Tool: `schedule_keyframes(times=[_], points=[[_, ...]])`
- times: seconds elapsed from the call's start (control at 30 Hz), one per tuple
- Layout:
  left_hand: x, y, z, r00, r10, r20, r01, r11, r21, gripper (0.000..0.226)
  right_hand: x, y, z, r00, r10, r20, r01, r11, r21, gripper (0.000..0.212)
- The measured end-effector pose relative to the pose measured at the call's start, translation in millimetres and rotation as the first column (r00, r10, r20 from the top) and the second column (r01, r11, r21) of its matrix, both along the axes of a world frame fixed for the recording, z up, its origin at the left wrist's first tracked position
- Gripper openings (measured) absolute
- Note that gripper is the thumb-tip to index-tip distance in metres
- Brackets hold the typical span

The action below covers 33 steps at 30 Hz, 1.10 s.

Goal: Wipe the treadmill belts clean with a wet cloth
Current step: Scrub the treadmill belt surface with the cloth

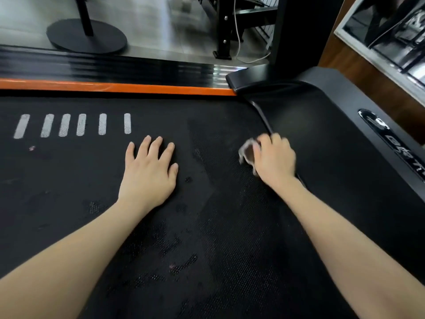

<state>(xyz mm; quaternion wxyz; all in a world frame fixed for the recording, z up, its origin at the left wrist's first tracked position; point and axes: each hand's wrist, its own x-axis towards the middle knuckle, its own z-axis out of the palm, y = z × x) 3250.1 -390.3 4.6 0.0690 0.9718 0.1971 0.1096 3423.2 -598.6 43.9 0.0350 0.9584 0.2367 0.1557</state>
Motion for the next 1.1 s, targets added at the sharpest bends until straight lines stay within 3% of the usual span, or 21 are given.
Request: schedule_keyframes(times=[0.13,0.23,0.33,0.4,0.53,0.6,0.7,0.9,1.03,1.1], points=[[0,1,0,1.000,-0.015,0.004,0.015,1.000,0.007,0.063,-2,43,1,0.995,-0.081,-0.062,0.080,0.997,-0.018,0.038],[-1,1,1,1.000,-0.006,-0.013,0.006,1.000,-0.007,0.051,-92,17,-3,0.986,0.167,0.011,-0.167,0.986,0.012,0.035],[-1,0,3,1.000,-0.004,-0.021,0.004,1.000,-0.018,0.051,-196,-15,-6,0.882,0.465,-0.079,-0.463,0.885,0.036,0.036],[-1,2,6,1.000,-0.006,-0.014,0.006,0.999,-0.045,0.050,-210,-21,-7,0.855,0.510,-0.096,-0.509,0.860,0.036,0.039],[-21,6,25,0.975,-0.001,0.220,0.054,0.970,-0.235,0.042,-193,-17,-14,0.848,0.528,-0.049,-0.526,0.849,0.044,0.043],[-54,2,31,0.962,0.022,0.274,0.046,0.970,-0.238,0.041,-192,-19,-18,0.826,0.564,-0.022,-0.561,0.824,0.078,0.047],[-123,-7,31,0.981,0.010,0.193,0.019,0.989,-0.149,0.045,-193,-19,-17,0.832,0.554,0.032,-0.554,0.828,0.083,0.047],[-250,8,15,0.996,-0.009,-0.093,0.007,1.000,-0.016,0.057,-239,-5,-8,0.936,0.351,0.001,-0.348,0.927,0.143,0.033],[-259,11,10,0.991,-0.007,-0.133,0.006,1.000,-0.010,0.058,-320,-15,-4,0.755,0.636,-0.157,-0.613,0.770,0.176,0.035],[-258,9,9,0.992,-0.005,-0.129,0.004,1.000,-0.006,0.057,-315,-23,-3,0.691,0.695,-0.197,-0.678,0.718,0.155,0.037]])
